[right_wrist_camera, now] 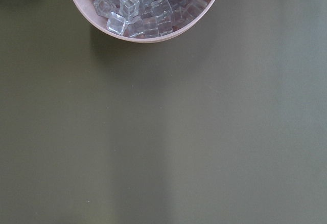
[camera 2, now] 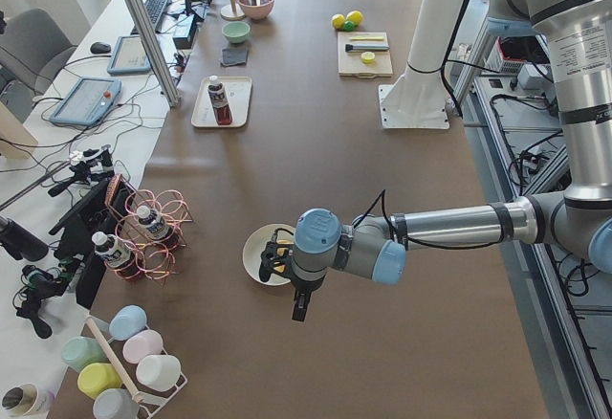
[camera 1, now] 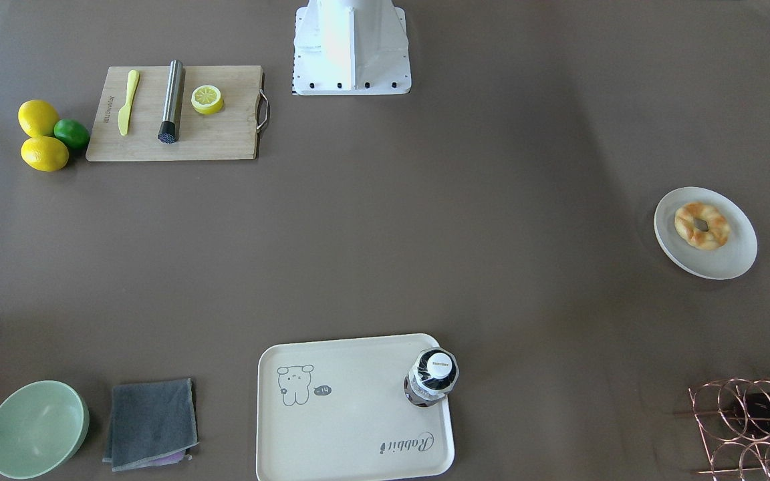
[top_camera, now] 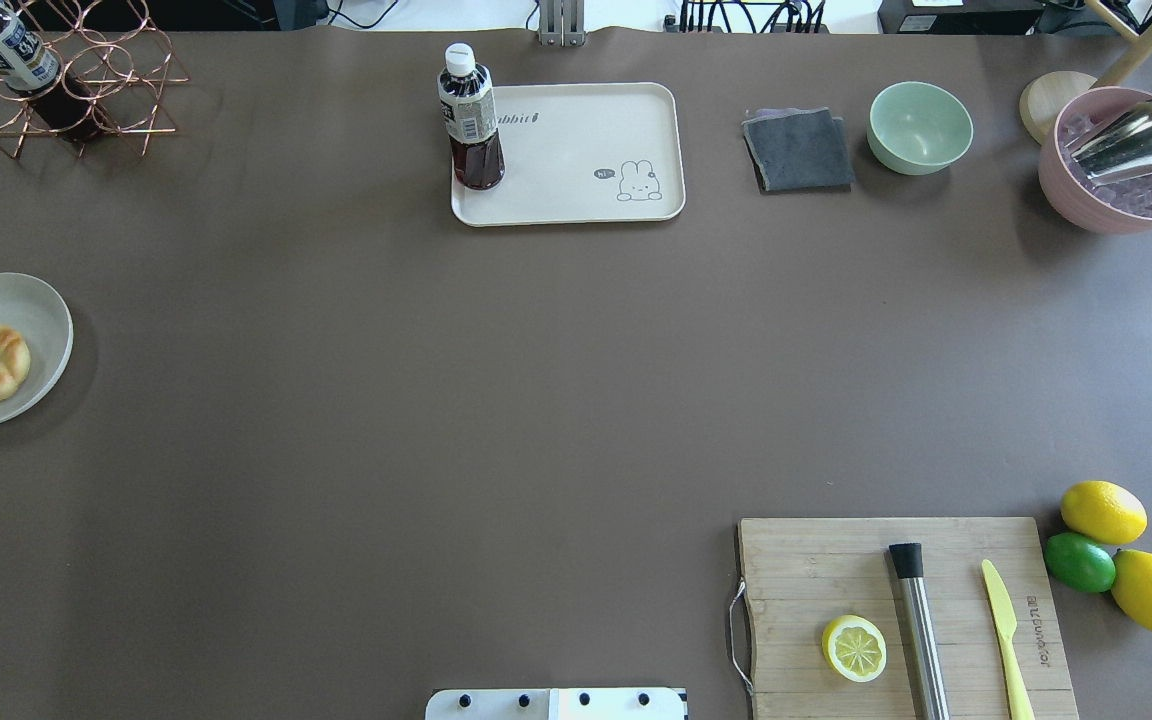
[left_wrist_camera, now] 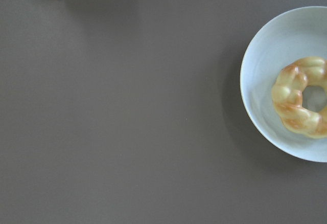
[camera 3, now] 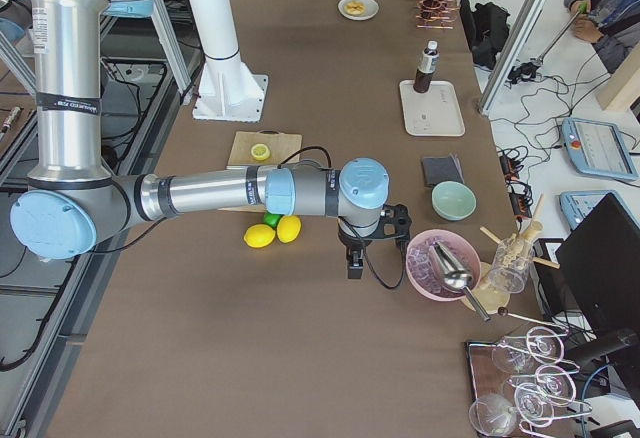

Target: Place donut on tray

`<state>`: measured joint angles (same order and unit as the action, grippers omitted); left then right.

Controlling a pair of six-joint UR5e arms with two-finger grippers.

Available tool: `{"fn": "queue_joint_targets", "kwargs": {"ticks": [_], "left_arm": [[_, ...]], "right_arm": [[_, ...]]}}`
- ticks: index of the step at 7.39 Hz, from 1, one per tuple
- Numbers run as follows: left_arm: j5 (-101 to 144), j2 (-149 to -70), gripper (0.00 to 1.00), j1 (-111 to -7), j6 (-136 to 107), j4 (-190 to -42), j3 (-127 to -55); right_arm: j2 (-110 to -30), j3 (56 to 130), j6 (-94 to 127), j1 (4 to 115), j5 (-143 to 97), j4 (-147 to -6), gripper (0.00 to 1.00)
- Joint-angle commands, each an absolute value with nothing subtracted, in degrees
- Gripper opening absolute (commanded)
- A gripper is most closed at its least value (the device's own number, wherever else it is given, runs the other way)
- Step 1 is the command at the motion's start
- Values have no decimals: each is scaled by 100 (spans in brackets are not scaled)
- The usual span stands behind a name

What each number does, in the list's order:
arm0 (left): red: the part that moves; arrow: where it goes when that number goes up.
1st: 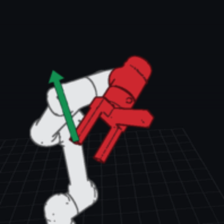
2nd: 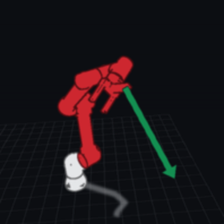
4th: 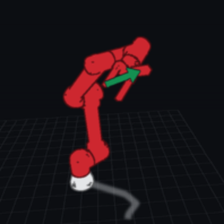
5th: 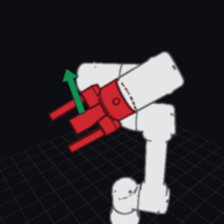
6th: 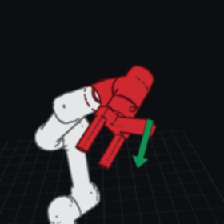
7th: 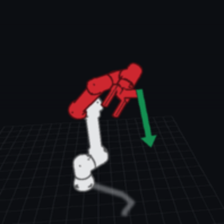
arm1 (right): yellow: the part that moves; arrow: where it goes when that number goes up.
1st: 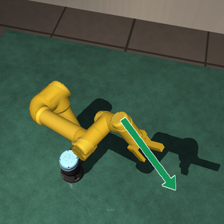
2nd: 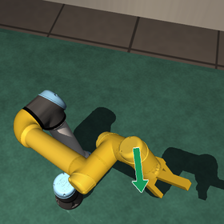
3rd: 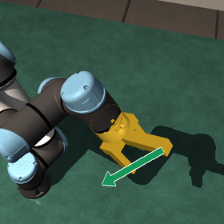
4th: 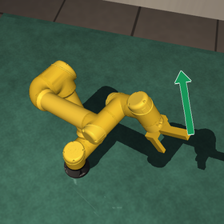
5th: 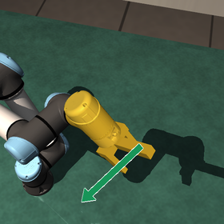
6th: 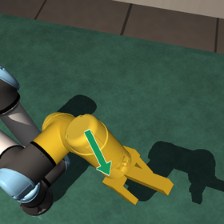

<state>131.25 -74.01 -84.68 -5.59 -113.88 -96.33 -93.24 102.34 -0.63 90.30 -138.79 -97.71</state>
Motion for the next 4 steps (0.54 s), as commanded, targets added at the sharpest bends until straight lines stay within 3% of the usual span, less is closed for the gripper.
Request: {"fn": "queue_joint_targets", "kwargs": {"ticks": [1, 4], "left_arm": [[13157, -7690, 97, -8007, -896, -12885, -8330], [13148, -7901, 97, -7428, -1870, -13526, -7911]], "right_arm": [[-9378, 10248, -105, 8965, -13896, -9677, 100], [-9501, 10336, -105, 8947, -14044, -9598, 100]]}}
